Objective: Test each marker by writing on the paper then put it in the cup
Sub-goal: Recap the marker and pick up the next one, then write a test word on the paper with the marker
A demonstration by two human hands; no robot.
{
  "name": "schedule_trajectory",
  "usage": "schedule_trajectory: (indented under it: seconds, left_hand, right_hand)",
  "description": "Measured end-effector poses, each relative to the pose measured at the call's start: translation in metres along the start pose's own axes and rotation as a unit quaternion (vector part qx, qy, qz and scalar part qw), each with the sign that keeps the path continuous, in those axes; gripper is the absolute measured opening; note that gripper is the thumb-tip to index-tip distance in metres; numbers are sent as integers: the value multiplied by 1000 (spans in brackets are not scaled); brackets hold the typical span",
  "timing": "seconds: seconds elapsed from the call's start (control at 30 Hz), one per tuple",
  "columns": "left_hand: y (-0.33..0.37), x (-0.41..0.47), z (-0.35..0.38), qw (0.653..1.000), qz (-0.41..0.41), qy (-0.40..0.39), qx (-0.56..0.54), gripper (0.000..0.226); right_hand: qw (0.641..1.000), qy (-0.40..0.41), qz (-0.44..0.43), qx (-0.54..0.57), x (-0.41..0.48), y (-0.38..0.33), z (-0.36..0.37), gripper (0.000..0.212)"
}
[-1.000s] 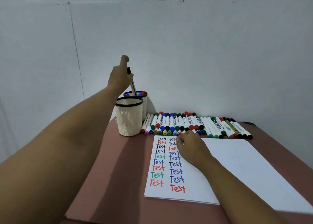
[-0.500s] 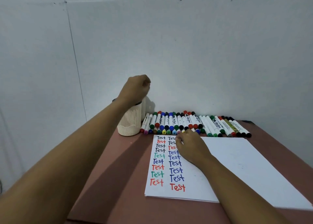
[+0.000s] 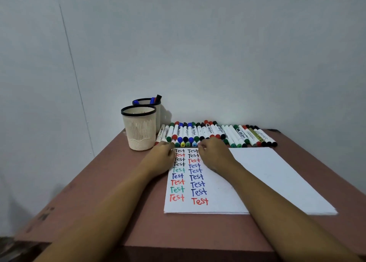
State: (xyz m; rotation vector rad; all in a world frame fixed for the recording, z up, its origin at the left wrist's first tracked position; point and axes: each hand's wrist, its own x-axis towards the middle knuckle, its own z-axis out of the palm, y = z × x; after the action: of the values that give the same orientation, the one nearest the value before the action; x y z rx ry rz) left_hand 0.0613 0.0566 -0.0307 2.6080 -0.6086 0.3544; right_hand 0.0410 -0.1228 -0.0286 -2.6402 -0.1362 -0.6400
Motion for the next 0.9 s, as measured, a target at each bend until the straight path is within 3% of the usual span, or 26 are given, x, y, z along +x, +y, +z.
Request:
schedule_trajectory:
  seconds: [0.13,0.23,0.33,0.47,0.77,0.9]
  left_hand:
    - [-1,0,2,1000,3,-6,4,32]
    - [-2,0,4,1000,7,1,6,33]
    - [-3,1,6,1000,10,5,6,34]
    - [-3,1,4,1000,7,6,6,34]
    - [-2,1,4,1000,1,-4,6,34]
    - [-2,1,3,1000,-2,9,-4,33]
  right_hand:
    - [994,66,76,-33,23,12,-17,25]
    - [983,50,156,-87,39,27,-33,19]
    - [972,12,209,-110,47,38,-39,30]
    - [969,-15,219,-115,51,41,-30,36]
    - [960,20,268,-79,53,37,-19,9]
    - [962,80,261,-12,49,33,-25,26]
